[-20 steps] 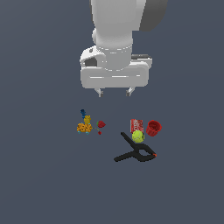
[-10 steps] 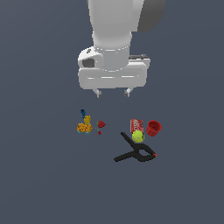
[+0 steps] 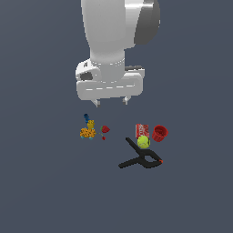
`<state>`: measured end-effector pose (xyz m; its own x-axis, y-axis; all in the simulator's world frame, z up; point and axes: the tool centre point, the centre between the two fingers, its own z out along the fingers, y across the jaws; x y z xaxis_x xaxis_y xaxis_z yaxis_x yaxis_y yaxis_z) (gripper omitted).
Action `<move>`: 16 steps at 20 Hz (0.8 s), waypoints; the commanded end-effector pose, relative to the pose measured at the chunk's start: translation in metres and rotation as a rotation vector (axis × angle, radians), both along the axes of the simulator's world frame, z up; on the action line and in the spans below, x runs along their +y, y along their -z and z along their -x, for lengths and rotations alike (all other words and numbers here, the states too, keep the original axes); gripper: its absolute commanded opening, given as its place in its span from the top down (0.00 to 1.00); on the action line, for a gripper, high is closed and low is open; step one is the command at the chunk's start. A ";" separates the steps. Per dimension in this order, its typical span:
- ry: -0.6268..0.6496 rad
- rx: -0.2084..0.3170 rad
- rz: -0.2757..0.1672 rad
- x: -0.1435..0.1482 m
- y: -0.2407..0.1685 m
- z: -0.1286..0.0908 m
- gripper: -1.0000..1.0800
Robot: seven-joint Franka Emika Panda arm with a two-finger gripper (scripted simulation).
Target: Pick up a designated object from a clutter of objects.
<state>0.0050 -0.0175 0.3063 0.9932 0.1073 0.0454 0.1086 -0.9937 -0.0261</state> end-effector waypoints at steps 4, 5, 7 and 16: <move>-0.074 0.001 0.002 -0.021 0.027 0.006 0.04; -0.090 0.001 0.002 -0.026 0.033 0.008 0.04; -0.121 0.002 0.004 -0.035 0.044 0.011 0.04; -0.263 0.004 0.011 -0.073 0.093 0.033 0.04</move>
<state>-0.0237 -0.0844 0.2213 0.9399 0.3393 0.0393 0.3401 -0.9402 -0.0182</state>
